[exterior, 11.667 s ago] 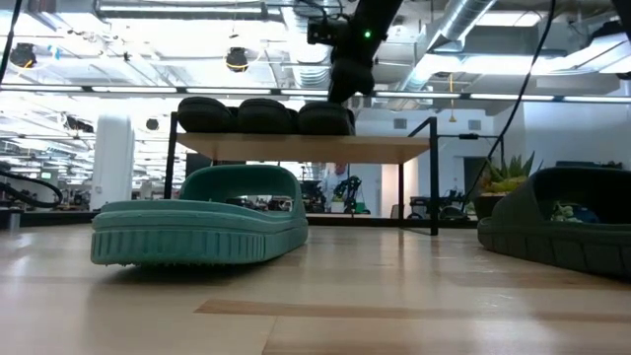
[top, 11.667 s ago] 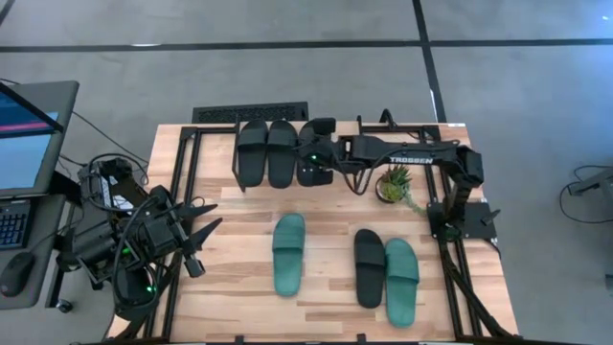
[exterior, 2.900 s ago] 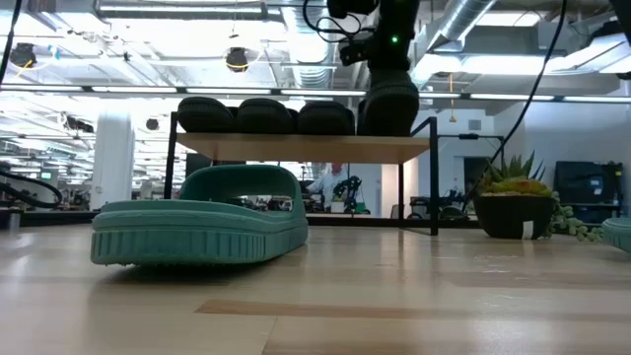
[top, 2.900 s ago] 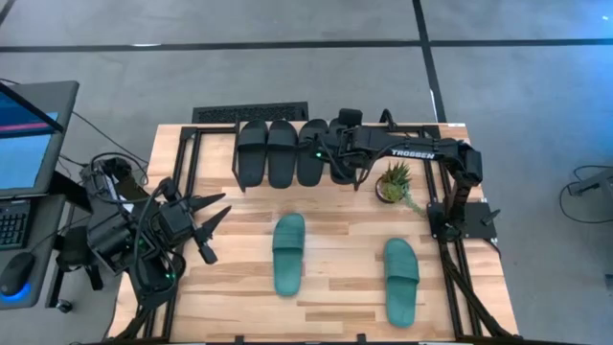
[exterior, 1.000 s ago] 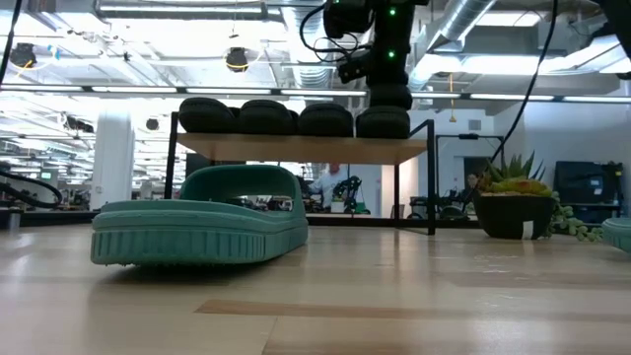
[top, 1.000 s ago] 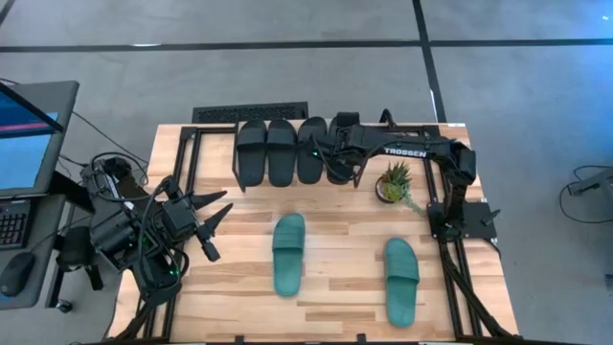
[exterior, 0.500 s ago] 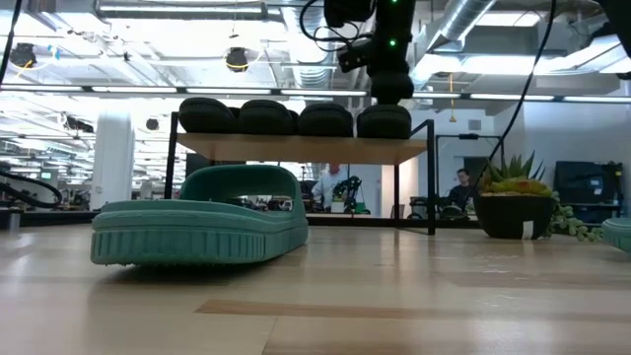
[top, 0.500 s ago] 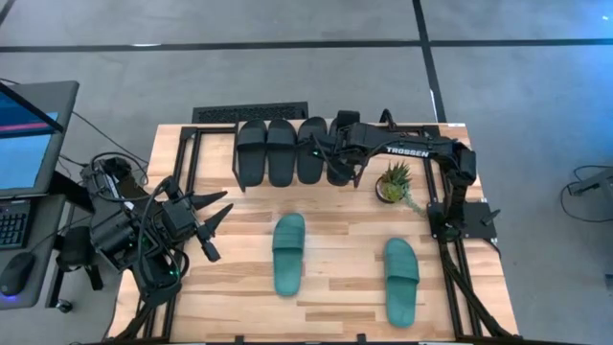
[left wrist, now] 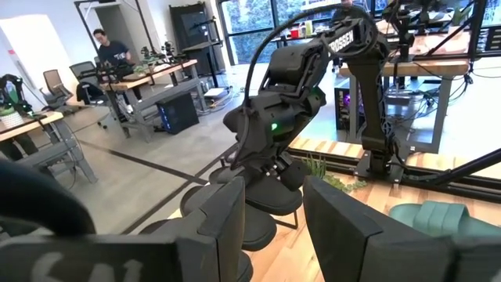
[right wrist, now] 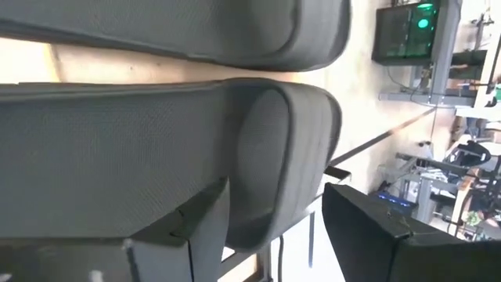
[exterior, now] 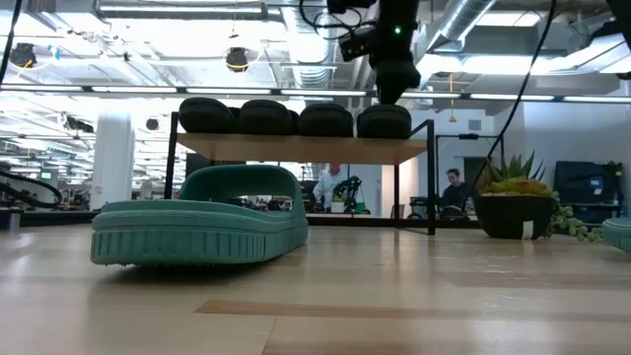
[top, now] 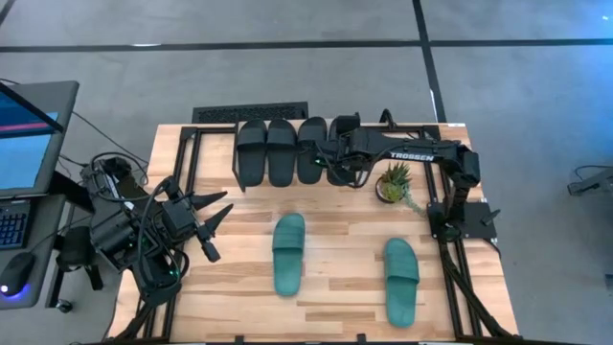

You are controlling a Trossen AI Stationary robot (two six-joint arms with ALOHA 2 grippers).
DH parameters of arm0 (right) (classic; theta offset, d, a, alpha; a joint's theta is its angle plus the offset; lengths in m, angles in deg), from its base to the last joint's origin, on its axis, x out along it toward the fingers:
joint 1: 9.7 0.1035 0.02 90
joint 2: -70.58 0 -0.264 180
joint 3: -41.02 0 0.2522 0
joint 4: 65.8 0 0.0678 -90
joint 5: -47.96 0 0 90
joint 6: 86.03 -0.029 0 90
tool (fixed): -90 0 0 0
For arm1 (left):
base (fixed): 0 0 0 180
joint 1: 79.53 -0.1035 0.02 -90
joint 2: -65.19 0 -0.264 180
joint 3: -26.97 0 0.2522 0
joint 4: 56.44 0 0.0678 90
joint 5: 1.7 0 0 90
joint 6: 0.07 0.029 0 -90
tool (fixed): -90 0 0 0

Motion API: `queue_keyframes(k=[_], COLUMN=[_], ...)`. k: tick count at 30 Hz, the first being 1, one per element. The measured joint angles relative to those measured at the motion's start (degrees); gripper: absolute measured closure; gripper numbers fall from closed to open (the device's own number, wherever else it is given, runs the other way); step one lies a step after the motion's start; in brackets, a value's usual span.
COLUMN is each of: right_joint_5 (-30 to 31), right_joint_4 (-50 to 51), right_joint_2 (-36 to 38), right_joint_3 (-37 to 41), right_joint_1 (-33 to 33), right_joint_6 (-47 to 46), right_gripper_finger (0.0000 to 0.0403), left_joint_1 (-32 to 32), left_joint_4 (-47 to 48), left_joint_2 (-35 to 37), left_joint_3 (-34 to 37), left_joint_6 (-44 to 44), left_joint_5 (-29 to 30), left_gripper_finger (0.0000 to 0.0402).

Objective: Pick and place slides into the shelf
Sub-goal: Put the green slipper under the shelf

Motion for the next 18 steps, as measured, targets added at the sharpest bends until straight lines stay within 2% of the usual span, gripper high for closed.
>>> queue_keyframes(k=[18], right_joint_5=[0.81], right_joint_4=[3.49], right_joint_2=[1.17], right_joint_3=[-4.93], right_joint_1=[3.06], right_joint_6=[-1.21], right_gripper_finger=[0.0211], left_joint_1=[0.01], left_joint_4=[-0.17], left_joint_2=[0.00], left_joint_3=[0.00], left_joint_6=[-0.04], left_joint_5=[-0.09], left_gripper_finger=[0.0280])
